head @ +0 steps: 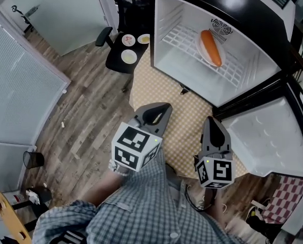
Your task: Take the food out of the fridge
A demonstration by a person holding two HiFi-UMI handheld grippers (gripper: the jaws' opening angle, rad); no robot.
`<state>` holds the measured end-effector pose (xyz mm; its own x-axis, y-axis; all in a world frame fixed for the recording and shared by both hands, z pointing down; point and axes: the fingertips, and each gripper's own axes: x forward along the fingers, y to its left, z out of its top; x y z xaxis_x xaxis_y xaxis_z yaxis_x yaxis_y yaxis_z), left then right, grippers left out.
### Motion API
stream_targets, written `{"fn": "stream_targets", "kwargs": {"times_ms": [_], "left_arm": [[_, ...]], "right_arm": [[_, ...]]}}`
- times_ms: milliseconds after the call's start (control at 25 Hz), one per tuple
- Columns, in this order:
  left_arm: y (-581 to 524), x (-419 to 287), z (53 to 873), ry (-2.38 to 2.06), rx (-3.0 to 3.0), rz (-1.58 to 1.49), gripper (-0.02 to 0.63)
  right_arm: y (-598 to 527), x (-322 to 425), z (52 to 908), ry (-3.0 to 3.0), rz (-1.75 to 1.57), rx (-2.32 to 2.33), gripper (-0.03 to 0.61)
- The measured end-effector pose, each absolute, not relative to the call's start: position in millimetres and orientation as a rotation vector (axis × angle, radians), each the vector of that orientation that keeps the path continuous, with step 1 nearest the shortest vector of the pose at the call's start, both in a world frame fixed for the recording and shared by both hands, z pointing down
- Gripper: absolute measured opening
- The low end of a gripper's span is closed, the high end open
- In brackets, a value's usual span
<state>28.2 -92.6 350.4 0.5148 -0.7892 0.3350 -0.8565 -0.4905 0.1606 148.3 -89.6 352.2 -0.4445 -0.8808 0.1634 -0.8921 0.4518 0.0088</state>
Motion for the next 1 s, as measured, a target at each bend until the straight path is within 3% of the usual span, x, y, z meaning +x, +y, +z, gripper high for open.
{"fn": "stream_targets", "kwargs": {"times_ms": [360,1000], "left_arm": [[-148,13,350,-1.241,2.520,0.355,0.003],[-209,-19,351,-0.988,2.623,0.370,0.003]], "right_arm": [[-133,136,354,-2.436,0.107,1.695,0.011],[-205,111,334,-2.044,-0.271,1.778,0.010]]}}
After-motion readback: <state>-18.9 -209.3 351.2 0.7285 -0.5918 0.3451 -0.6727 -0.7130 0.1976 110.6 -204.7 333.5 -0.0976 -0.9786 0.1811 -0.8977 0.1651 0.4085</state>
